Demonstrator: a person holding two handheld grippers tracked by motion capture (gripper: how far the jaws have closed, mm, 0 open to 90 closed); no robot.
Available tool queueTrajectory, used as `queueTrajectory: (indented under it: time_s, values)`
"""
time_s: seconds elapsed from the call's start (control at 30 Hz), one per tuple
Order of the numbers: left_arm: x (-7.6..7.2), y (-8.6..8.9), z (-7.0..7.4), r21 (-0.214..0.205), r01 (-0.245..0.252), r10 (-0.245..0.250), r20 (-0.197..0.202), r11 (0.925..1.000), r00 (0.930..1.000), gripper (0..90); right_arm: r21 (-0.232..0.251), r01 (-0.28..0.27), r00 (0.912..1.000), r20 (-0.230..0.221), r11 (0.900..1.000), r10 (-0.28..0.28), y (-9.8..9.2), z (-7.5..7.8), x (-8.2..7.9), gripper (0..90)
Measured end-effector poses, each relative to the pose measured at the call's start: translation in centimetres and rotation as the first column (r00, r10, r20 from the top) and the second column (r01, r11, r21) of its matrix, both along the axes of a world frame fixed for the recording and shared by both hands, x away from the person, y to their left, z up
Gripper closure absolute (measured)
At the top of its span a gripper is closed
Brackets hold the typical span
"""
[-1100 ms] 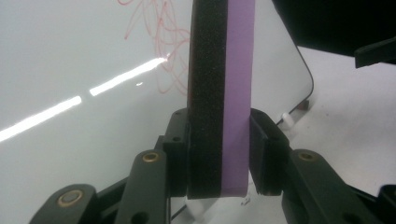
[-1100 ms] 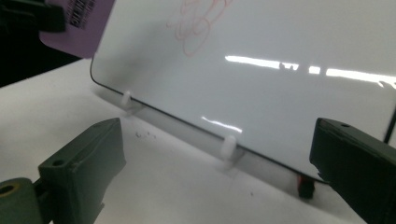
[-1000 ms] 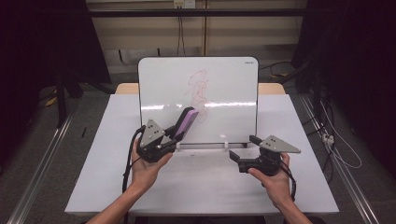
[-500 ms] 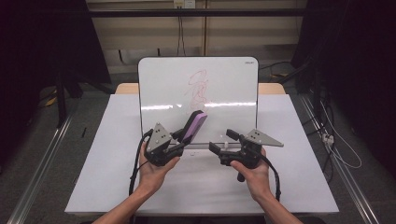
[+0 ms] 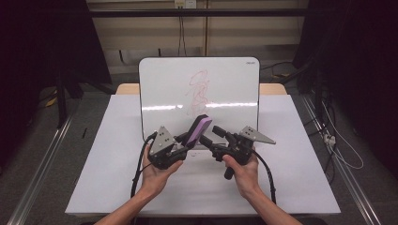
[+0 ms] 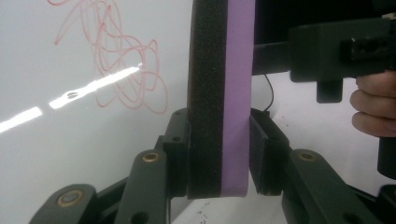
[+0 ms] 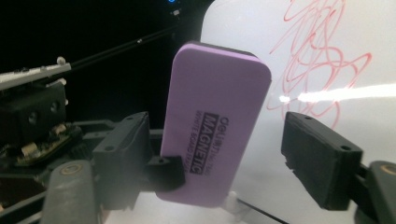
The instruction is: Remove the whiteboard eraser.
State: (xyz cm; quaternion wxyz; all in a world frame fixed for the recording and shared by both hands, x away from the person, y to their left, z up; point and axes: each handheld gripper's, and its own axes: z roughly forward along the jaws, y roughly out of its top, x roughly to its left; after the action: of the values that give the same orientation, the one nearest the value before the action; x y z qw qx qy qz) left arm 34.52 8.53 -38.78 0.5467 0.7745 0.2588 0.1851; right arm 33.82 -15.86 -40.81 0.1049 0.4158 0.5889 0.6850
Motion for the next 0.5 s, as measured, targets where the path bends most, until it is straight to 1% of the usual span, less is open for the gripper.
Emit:
queueTrajectory:
  time_s: [0.07,0.1,0.17,0.2,0.33,0.37,0.4,0.5]
  values:
    - [-0.03,-0.06,-0.01,0.002,0.004,-0.004,0.005,1.0000,1.0000,64.0,0.014,0.004,0.9999,-0.011,0.9999,-0.004,0.16,-0.18,0.19,26.3]
    - [-0.02,-0.10,-0.02,0.002,0.007,-0.007,0.003,1.0000,1.0000,64.0,0.017,-0.005,0.9999,-0.011,0.9998,0.006,0.33,-0.36,0.36,28.6]
    - [-0.04,-0.13,-0.10,-0.001,0.008,-0.008,0.002,1.0000,1.0000,64.0,0.014,-0.002,0.9999,-0.011,0.9999,0.003,0.39,-0.41,0.37,29.3]
    - [-0.01,-0.13,-0.16,0.004,0.008,-0.008,0.003,1.0000,1.0000,64.0,0.016,0.002,0.9999,-0.012,0.9999,-0.002,0.46,-0.45,0.41,29.5]
    - [-0.03,-0.21,-0.41,0.000,0.016,-0.016,-0.012,0.9999,0.9998,64.0,0.037,0.008,0.9998,-0.017,0.9993,-0.007,0.51,-0.57,0.56,32.7]
    - [-0.02,-0.25,-0.45,0.003,0.017,-0.017,-0.013,0.9999,0.9998,64.0,0.061,0.011,0.9997,-0.023,0.9981,-0.009,0.50,-0.54,0.62,37.5]
    - [-0.03,-0.29,-0.49,0.001,0.017,-0.017,-0.014,0.9999,0.9998,64.0,0.061,0.011,0.9997,-0.023,0.9981,-0.009,0.50,-0.54,0.62,37.5]
    - [0.01,-0.30,-0.43,-0.013,0.016,-0.016,-0.023,0.9998,0.9996,64.0,0.091,0.026,0.9995,-0.019,0.9955,-0.024,0.52,-0.45,0.60,38.5]
